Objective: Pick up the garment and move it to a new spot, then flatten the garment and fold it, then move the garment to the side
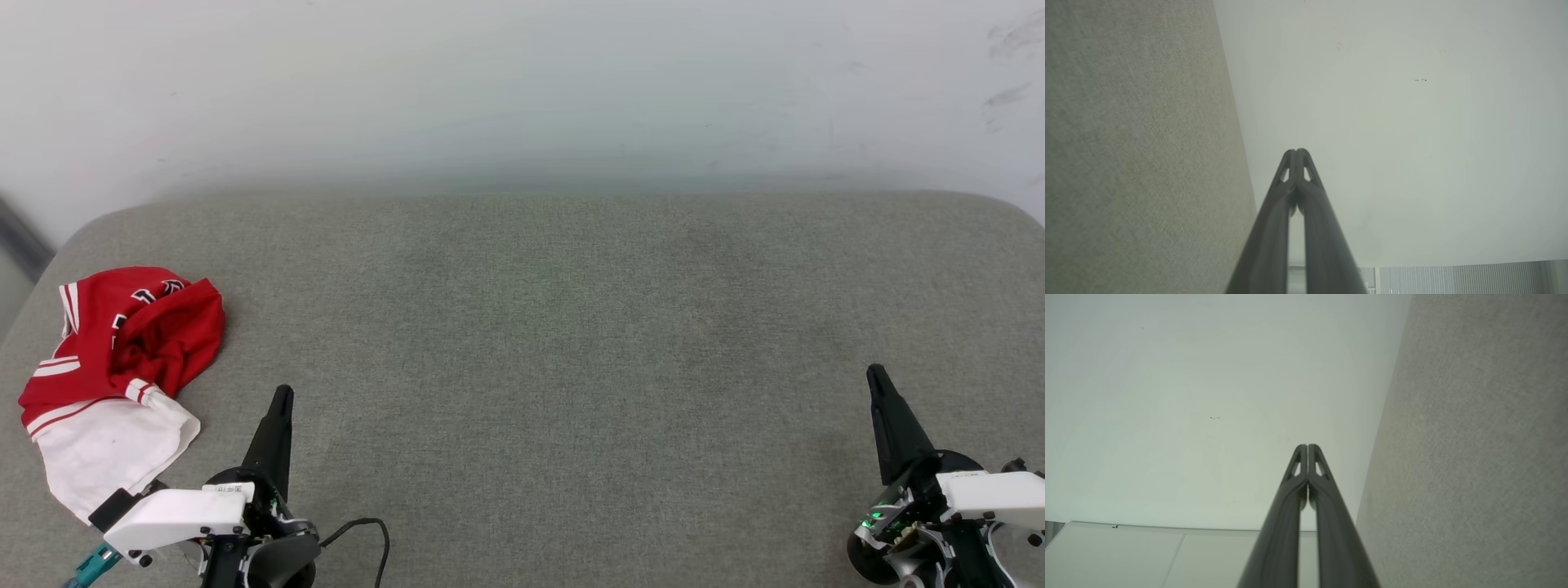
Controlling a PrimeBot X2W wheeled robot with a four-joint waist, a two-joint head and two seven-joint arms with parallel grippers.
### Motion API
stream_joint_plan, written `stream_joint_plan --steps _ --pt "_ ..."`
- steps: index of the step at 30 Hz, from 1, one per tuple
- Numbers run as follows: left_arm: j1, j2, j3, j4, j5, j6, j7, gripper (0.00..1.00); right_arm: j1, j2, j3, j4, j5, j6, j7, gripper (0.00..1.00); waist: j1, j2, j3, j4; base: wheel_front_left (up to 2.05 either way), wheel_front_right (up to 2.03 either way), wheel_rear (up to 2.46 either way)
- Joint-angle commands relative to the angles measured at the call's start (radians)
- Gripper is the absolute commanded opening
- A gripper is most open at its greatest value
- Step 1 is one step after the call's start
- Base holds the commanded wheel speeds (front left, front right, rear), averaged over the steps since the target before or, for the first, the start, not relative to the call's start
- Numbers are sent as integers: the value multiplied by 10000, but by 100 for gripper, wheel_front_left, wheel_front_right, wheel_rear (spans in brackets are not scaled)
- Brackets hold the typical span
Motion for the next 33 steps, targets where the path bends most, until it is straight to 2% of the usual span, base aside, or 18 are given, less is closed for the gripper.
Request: stream_joint_plan --steps 1,20,21,33 --pt "-54 -16 13 -1 0 -25 19 0 -115 32 -5 16 -53 -3 29 0 0 0 0 0 0 0 0" --pt "-54 -16 13 -1 0 -25 19 0 -114 32 -1 15 -50 -3 26 0 0 0 0 0 0 0 0" --pt "13 0 -10 30 0 2 -3 100 18 0 2 24 1 2 -3 100 0 0 0 0 0 0 0" --pt "-41 1 -751 -303 125 2 -586 100 186 -14 271 -294 -252 0 -537 100 0 0 1 2 0 0 0"
